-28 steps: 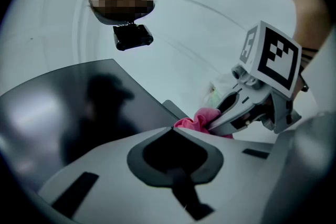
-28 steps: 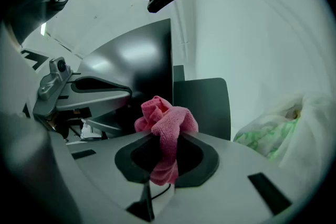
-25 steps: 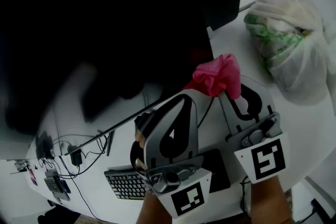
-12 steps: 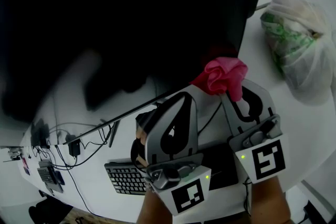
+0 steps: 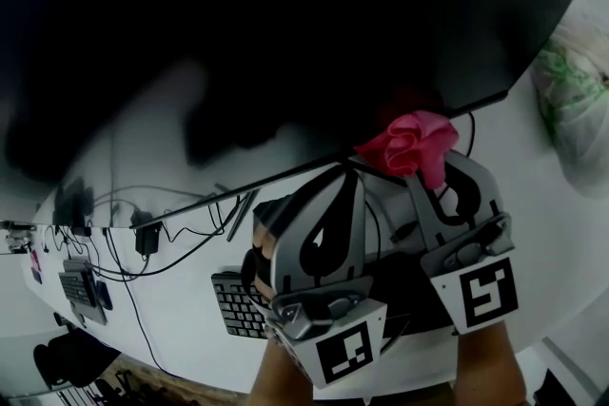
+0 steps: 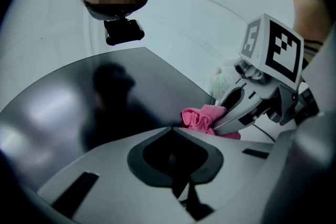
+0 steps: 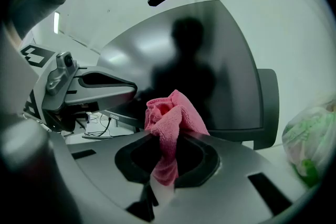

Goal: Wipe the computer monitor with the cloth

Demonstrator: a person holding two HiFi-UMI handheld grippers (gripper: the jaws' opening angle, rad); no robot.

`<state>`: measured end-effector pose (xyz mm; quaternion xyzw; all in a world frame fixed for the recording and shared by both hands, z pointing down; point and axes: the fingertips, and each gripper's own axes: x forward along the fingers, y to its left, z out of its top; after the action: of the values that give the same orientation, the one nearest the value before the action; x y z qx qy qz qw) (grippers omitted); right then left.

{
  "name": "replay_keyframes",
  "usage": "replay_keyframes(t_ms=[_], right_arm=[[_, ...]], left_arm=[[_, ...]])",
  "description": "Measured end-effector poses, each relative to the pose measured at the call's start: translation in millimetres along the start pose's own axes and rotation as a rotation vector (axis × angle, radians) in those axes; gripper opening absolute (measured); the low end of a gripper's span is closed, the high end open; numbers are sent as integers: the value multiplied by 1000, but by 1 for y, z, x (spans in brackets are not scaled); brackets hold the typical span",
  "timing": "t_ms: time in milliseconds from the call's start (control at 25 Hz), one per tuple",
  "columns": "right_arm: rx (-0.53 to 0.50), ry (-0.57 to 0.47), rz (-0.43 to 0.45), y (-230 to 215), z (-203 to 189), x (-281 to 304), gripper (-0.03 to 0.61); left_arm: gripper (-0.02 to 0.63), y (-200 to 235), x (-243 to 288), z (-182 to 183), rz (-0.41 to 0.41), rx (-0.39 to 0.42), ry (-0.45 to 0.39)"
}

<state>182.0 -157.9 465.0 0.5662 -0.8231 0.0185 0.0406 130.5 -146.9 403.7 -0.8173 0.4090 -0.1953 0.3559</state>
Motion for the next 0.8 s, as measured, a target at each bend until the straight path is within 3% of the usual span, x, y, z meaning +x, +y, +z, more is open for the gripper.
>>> replay_keyframes(t_ms=[800], right_arm=[[-25, 0, 115, 132, 10, 50, 61]], left_arm=[[6, 74, -80, -83, 72, 40, 100]])
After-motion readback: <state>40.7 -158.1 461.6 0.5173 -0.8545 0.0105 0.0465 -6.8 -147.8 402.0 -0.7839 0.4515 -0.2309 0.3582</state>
